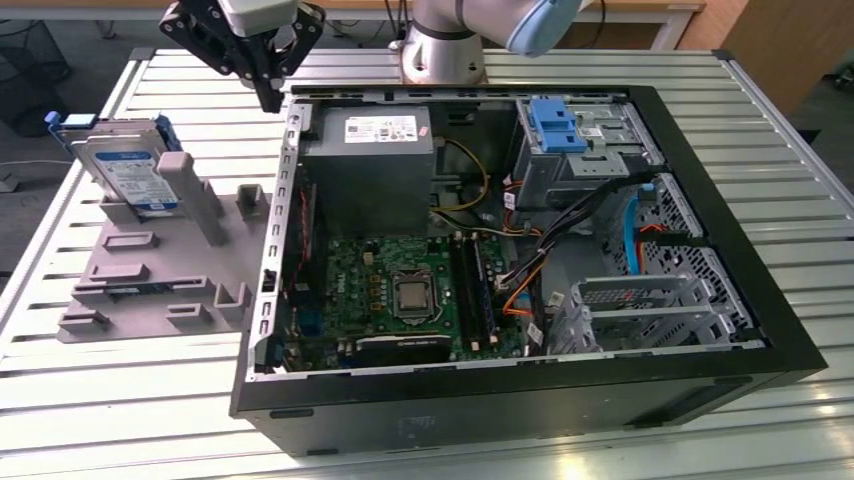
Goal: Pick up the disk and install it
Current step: 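Reach for the disk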
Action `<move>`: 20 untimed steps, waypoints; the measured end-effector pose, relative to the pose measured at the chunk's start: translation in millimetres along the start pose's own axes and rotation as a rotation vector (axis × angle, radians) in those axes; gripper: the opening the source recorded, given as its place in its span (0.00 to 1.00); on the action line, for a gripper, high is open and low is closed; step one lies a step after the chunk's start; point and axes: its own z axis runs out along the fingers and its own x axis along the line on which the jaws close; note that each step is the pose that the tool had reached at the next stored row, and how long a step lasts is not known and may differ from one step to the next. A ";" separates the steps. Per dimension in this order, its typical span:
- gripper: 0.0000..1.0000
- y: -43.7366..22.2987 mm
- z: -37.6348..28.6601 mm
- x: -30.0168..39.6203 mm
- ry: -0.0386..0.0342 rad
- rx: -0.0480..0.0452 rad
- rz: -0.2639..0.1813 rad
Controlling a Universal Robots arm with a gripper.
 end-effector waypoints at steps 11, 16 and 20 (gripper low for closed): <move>0.11 0.9 -0.1 3.7 0.0000 0.0001 0.000; 0.11 1.3 -0.1 5.1 0.0001 0.0001 0.000; 0.11 1.5 -0.1 6.0 0.0000 0.0001 0.000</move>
